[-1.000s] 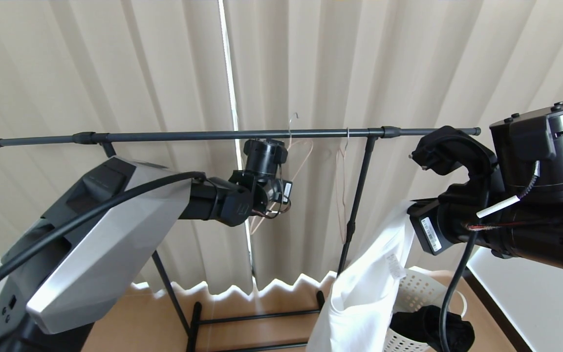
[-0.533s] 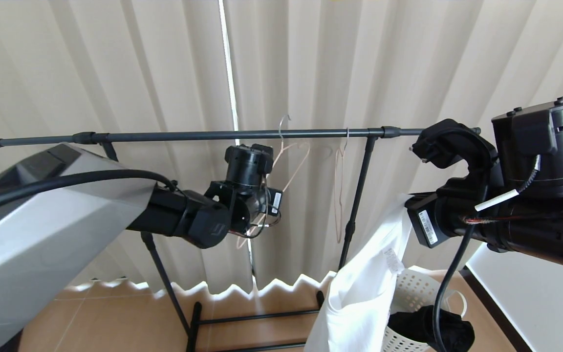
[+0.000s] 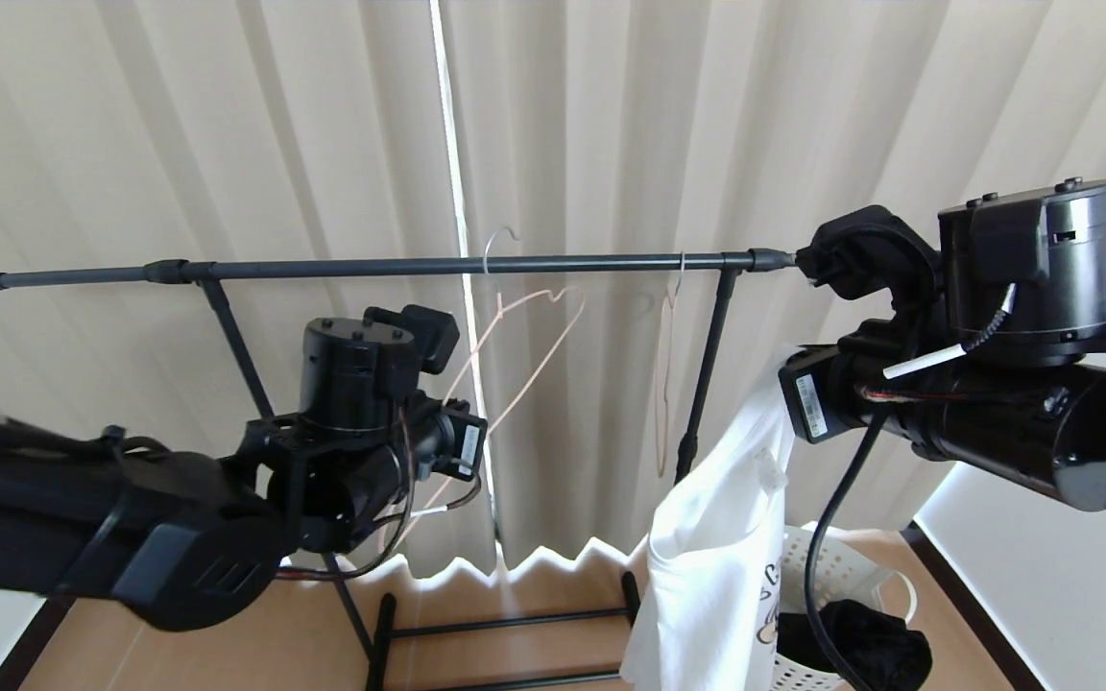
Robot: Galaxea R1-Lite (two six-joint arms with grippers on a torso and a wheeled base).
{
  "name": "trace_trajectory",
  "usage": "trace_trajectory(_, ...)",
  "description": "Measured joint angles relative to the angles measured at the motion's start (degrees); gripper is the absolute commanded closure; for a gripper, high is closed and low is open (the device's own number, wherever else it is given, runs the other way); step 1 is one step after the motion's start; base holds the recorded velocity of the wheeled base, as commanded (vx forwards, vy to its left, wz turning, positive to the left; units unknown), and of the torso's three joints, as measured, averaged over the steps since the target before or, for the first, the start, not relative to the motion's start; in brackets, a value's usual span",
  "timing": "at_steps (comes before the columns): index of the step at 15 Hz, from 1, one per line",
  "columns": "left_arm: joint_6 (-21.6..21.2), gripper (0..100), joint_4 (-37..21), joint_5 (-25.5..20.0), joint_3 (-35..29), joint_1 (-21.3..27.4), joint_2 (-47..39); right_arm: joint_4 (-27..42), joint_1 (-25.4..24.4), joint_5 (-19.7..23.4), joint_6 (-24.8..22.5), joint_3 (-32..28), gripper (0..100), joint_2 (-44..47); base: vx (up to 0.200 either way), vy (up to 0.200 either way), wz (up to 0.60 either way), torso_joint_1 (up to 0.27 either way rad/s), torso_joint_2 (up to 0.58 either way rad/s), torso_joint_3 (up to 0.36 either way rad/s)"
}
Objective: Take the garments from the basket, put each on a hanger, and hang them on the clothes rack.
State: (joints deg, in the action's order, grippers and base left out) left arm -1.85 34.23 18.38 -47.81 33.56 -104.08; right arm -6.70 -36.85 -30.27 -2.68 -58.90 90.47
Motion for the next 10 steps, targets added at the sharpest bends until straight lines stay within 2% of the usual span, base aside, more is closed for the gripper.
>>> trace_trajectory(3, -1.01, 100, 0.23, -6.29, 7.74, 0.01, 7.28, -5.63, 0.48, -4.19, 0.09, -0.55, 100, 3.02, 0.0, 0.0, 0.0, 0.0, 0.0, 0.0)
trace_trajectory(6, -4.17, 100, 0.37, -12.51, 13.19, 0.59, 12.93, -7.88, 0.98, -4.92, 0.37, -1.23, 100, 5.12, 0.0, 0.0, 0.0, 0.0, 0.0, 0.0)
trace_trajectory(10, -5.25, 100, 0.3, -14.53, 14.68, 2.4, 15.91, -7.98, 2.32, -4.95, 1.24, -2.21, 100, 6.19, 0.0, 0.0, 0.0, 0.0, 0.0, 0.0)
